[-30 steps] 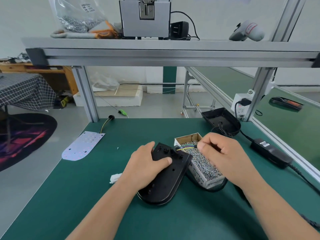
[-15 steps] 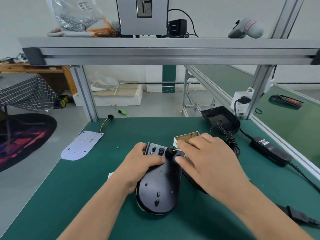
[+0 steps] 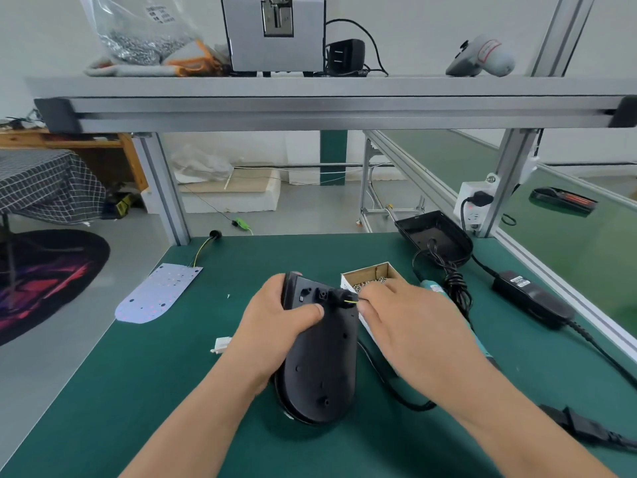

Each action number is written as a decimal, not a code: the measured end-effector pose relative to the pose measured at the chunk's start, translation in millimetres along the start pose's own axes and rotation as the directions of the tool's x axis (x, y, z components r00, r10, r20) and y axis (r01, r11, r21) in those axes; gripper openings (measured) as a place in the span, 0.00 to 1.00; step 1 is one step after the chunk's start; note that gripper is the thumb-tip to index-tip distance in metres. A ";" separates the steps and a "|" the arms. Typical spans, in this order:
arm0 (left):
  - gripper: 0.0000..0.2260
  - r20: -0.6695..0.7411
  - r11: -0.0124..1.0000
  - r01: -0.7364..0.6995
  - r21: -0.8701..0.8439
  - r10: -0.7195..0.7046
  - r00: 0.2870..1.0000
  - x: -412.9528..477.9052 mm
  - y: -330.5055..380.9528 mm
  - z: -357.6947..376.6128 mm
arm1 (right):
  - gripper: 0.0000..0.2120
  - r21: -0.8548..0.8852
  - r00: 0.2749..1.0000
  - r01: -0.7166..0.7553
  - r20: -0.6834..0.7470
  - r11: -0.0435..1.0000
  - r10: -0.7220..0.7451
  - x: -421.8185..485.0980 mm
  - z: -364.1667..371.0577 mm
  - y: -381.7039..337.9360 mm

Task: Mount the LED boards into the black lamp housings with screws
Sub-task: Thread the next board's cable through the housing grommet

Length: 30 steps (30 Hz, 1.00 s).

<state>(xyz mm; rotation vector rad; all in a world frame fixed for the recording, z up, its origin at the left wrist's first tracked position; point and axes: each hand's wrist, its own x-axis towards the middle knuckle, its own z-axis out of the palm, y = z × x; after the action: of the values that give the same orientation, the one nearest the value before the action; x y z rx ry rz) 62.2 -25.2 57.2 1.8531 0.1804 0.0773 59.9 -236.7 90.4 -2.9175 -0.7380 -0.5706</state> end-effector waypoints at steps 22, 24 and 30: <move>0.10 -0.182 0.967 -0.254 -0.015 0.247 0.952 -36.4 13.4 26.8 | 0.07 0.776 0.954 -0.222 0.046 0.590 0.297 4.4 17.4 16.7; 0.10 -0.187 0.967 -0.255 0.011 0.252 0.950 -36.4 14.5 27.5 | 0.06 0.818 0.958 -0.198 0.046 0.541 0.282 5.9 16.9 17.3; 0.10 -0.201 0.965 -0.253 0.073 0.263 0.944 -40.6 18.0 32.1 | 0.11 0.860 0.956 -0.130 -0.024 0.494 0.292 2.6 16.7 11.7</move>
<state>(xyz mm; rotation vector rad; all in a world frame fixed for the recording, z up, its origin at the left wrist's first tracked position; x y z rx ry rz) 28.3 -67.2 66.8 1.9045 0.0839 0.4548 73.2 -243.1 76.1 -1.9335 -0.4228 -0.2785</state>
